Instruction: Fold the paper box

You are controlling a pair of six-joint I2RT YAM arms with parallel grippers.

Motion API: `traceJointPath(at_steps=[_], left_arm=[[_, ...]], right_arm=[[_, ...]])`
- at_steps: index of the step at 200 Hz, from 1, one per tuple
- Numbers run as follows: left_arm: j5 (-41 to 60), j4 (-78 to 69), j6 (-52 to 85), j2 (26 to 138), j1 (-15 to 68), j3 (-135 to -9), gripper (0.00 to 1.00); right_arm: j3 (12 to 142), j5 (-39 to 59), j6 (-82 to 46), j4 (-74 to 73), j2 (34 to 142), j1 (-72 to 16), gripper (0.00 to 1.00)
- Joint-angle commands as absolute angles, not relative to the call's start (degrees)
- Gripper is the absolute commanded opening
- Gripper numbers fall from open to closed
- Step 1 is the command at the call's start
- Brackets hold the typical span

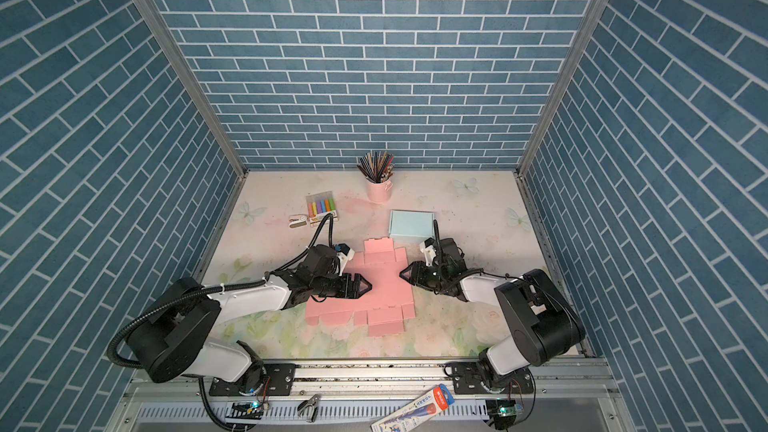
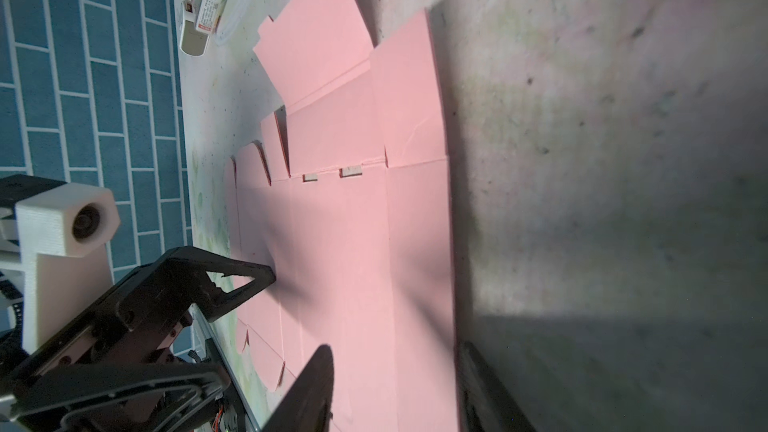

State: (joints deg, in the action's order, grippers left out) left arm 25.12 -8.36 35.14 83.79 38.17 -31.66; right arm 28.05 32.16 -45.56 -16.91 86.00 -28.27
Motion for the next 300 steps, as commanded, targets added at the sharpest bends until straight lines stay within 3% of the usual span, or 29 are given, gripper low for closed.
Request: traceJointPath(at_steps=[1, 67, 133, 229, 300], left_arm=[[24.88, -7.2, 35.43, 84.05, 38.62, -29.94, 0.88], [24.79, -7.43, 35.31, 84.71, 38.7, -29.64, 0.88], [24.79, -7.96, 35.42, 84.51, 39.0, -29.1, 0.88], [25.12, -8.71, 35.81, 83.97, 39.06, -28.33, 0.88], [25.05, -9.13, 36.21, 83.52, 39.54, -27.92, 0.88]], right_arm=[[26.86, 35.75, -50.45, -22.24, 83.8, -28.56, 0.49], [25.54, 36.87, -51.33, -21.89, 79.11, -28.78, 0.49], [26.12, 35.84, -51.2, -24.17, 82.98, -28.83, 0.46], [29.12, 35.01, -47.5, -19.58, 84.64, -28.97, 0.23], [32.62, 34.4, -44.74, -16.17, 86.1, -28.92, 0.17]])
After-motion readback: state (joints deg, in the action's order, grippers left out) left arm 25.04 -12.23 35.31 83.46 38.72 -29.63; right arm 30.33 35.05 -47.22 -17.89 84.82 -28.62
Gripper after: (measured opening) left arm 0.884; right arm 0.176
